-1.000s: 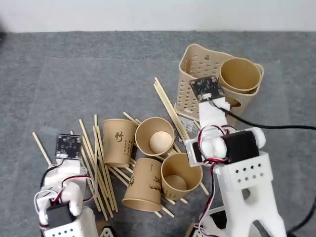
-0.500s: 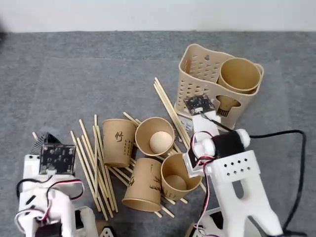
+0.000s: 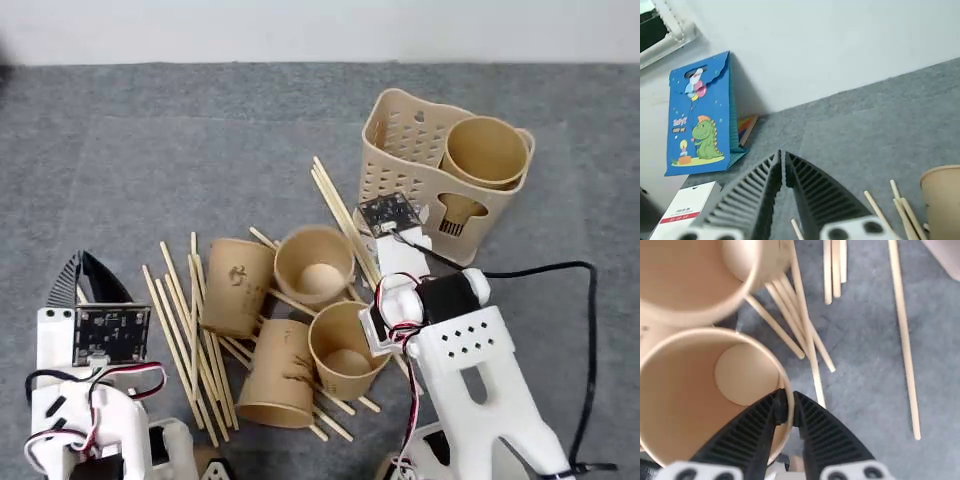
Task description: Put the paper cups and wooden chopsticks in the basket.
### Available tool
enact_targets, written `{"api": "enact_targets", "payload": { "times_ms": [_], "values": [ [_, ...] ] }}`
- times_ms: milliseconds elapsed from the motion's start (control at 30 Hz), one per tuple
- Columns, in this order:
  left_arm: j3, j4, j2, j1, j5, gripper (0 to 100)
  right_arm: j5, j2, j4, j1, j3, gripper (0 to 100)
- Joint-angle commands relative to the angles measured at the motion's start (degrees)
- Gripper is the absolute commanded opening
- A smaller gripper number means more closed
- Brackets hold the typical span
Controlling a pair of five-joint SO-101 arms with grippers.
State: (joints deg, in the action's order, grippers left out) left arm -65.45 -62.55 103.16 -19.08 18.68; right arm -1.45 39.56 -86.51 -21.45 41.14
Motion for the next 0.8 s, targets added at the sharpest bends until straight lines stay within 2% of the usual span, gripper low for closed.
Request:
{"api": "enact_targets", "payload": {
  "times_ms": [0, 167, 267, 367, 500, 767],
  "values": [
    [2.77, 1.58, -0.09, 2.99, -0.53, 2, 0.35, 1.45, 0.84, 0.84, -0.44, 0.9],
    [2.86, 1.93, -0.35, 6.68, -2.64, 2, 0.7, 1.89, -3.03, 4.62, -5.01, 0.9],
    [4.53, 1.93, -3.96, 9.32, -4.31, 8, 3.6, 1.89, -9.36, 5.67, -11.87, 0.9],
    [9.01, 1.58, -11.69, 10.46, -7.03, 12, 5.19, 1.45, -15.96, 6.55, -20.22, 0.9],
    [17.63, 1.05, -25.49, 12.57, -7.65, 11, 5.19, 1.54, -16.4, 9.54, -27.43, 0.9],
    [37.58, -10.99, -49.41, 19.96, -7.3, 12, 5.27, 1.27, -16.4, 10.42, -37.1, 0.9]
  ]
}}
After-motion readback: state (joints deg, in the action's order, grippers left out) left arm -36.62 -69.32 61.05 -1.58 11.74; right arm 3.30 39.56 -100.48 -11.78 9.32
